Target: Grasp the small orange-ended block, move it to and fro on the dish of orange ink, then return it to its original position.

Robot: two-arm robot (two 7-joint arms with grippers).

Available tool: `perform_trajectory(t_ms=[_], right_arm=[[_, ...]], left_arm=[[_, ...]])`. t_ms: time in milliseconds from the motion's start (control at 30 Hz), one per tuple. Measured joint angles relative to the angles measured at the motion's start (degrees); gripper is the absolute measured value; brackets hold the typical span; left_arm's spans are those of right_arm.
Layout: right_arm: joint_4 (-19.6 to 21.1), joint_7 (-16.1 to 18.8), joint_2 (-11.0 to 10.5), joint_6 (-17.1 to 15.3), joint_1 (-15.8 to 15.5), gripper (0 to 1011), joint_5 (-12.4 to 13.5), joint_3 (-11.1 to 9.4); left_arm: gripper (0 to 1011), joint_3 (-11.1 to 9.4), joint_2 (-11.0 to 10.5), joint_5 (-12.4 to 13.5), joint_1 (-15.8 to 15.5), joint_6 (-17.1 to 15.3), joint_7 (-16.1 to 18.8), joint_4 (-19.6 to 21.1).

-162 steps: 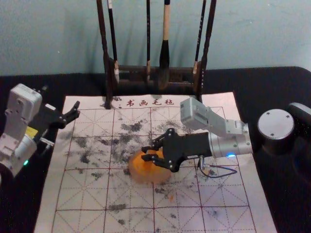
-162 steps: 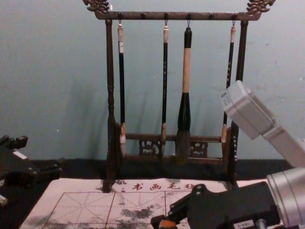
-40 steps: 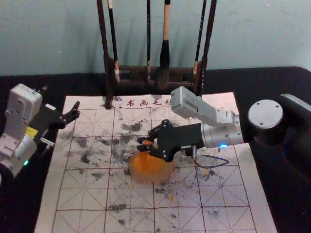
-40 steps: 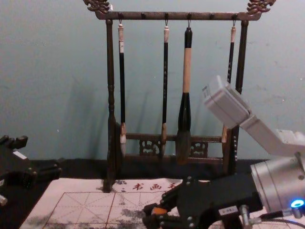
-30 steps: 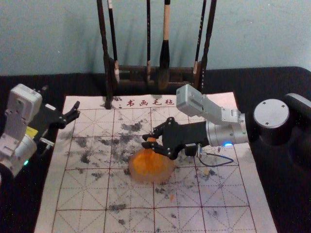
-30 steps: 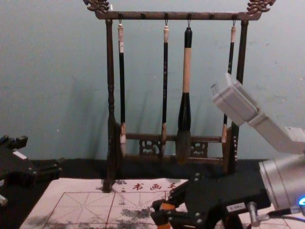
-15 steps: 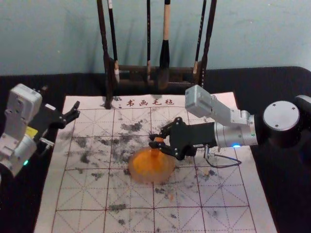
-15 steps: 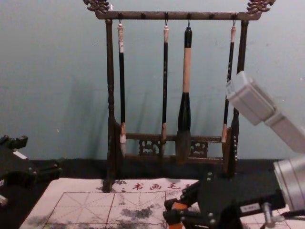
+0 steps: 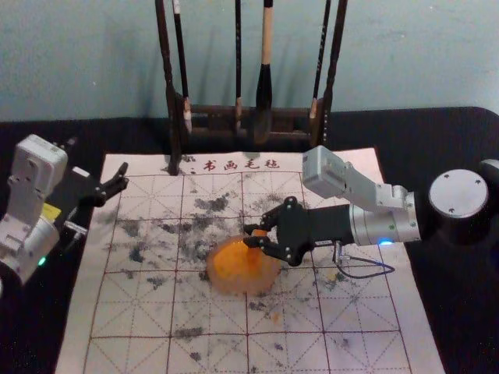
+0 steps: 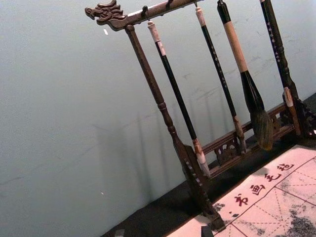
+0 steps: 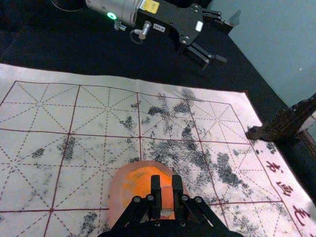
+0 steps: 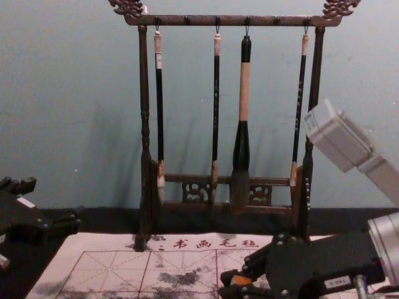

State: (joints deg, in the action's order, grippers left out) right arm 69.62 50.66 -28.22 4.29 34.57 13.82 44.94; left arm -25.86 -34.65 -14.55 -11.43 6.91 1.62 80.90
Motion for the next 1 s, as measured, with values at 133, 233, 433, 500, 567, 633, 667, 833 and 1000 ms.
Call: perform_trajectory(t_ms=[133, 233, 433, 500, 567, 633, 667, 833, 1000], right_arm=[[0.85, 0.26, -0.4, -0.12, -0.34, 133, 0.16, 0.01], [1.56, 0.54, -0.68, -0.2, -0.61, 133, 0.3, 0.12], [2.26, 1.12, -0.83, -0.21, -0.8, 133, 0.46, 0.6], [2.28, 1.25, -0.72, -0.22, -0.79, 133, 0.47, 0.8], [2.26, 1.31, -0.6, -0.21, -0.76, 133, 0.49, 0.95], [2.07, 1.44, -0.38, -0.19, -0.64, 133, 0.54, 1.12], [2.01, 1.47, -0.3, -0.18, -0.58, 133, 0.55, 1.18], [1.48, 1.71, 0.28, -0.02, -0.23, 133, 0.6, 1.51], [0.64, 2.02, 1.24, 0.23, 0.34, 133, 0.68, 1.94]], left_arm=[[1001, 0.0, 0.0, 0.0, 0.0, 0.0, 0.0, 0.0], [1001, 0.0, 0.0, 0.0, 0.0, 0.0, 0.0, 0.0], [1001, 0.0, 0.0, 0.0, 0.0, 0.0, 0.0, 0.0], [1001, 0.0, 0.0, 0.0, 0.0, 0.0, 0.0, 0.0], [1001, 0.0, 0.0, 0.0, 0.0, 0.0, 0.0, 0.0], [1001, 0.0, 0.0, 0.0, 0.0, 0.0, 0.0, 0.0], [1001, 0.0, 0.0, 0.0, 0.0, 0.0, 0.0, 0.0], [1001, 0.0, 0.0, 0.0, 0.0, 0.0, 0.0, 0.0], [1001, 0.0, 0.0, 0.0, 0.0, 0.0, 0.0, 0.0]])
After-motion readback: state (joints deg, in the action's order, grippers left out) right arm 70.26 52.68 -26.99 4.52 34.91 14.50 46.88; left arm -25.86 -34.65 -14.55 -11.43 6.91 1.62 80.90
